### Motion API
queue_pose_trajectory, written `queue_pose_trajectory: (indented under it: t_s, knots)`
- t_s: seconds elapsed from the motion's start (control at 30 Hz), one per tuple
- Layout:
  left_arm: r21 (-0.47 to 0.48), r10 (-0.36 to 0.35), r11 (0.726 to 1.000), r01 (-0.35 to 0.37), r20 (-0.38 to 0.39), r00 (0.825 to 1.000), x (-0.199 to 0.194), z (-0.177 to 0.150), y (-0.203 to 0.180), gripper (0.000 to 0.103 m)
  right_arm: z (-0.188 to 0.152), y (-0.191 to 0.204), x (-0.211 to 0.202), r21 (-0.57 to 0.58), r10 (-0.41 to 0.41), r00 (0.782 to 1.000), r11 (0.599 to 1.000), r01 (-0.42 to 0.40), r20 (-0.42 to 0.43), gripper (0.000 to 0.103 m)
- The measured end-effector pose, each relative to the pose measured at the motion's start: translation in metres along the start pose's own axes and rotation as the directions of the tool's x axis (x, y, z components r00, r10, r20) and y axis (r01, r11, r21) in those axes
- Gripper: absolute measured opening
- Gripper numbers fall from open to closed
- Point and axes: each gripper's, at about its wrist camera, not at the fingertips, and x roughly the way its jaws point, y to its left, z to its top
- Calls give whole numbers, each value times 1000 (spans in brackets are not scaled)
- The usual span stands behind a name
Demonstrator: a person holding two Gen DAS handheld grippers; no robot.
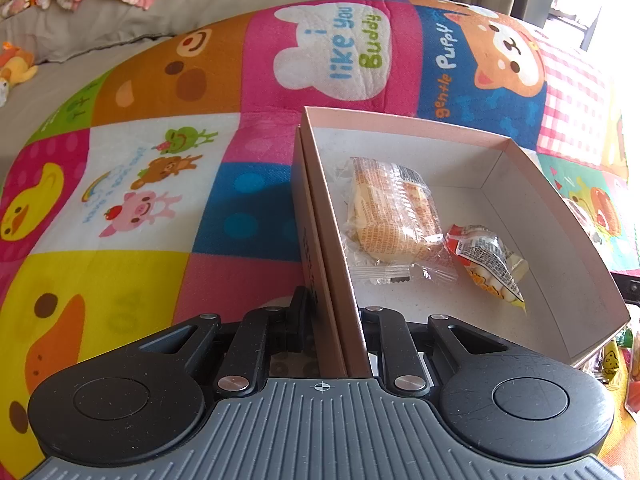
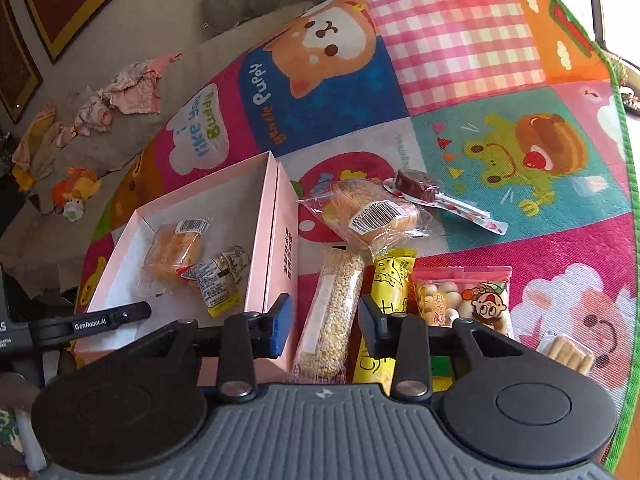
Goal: Organize objects
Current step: 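Grasp the clear rice-cracker bar with the right gripper, then lower the rice-cracker bar into the pink box and open the right gripper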
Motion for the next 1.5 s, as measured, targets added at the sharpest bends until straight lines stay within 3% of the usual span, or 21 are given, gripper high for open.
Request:
queue_pose_trajectory:
  t_s: [0.17, 0.23, 0.4, 0.67, 1.0, 1.3, 1.43, 1.5]
  knots:
    - [-2, -1, 1000, 1, 0, 1000, 0, 0, 0, 19, 11, -7, 37, 28, -2, 993, 1000, 6, -117, 32]
    - [-3, -1, 1000, 1, 0, 1000, 0, 0, 0, 19, 7, -6, 37, 18, -6, 993, 1000, 8, -119, 31]
    - [-4, -1, 1000, 1, 1, 1000, 0, 0, -1, 19, -16, -1, 13, -43, -60, 991, 998, 56, -116, 28]
    - [-3, 1, 1000, -1, 2, 1000, -1, 0, -1, 19, -84, 20, -43, -197, -109, 985, 977, 81, -134, 28]
    - [4, 3, 1000, -3, 2, 1000, -1, 0, -1, 18, -132, 54, -68, -293, -77, 980, 956, 20, -185, 29]
    - [7, 1, 1000, -1, 4, 1000, -1, 0, 0, 18, -122, 69, -90, -282, 2, 986, 958, -50, -167, 28]
    - [2, -2, 1000, 2, 5, 1000, -1, 0, 0, 18, -96, 84, -108, -304, 64, 995, 949, -84, -75, 16]
    - [-1, -2, 1000, 2, 5, 1000, -1, 0, 0, 18, -78, 94, -115, -324, 87, 996, 942, -86, -11, 16]
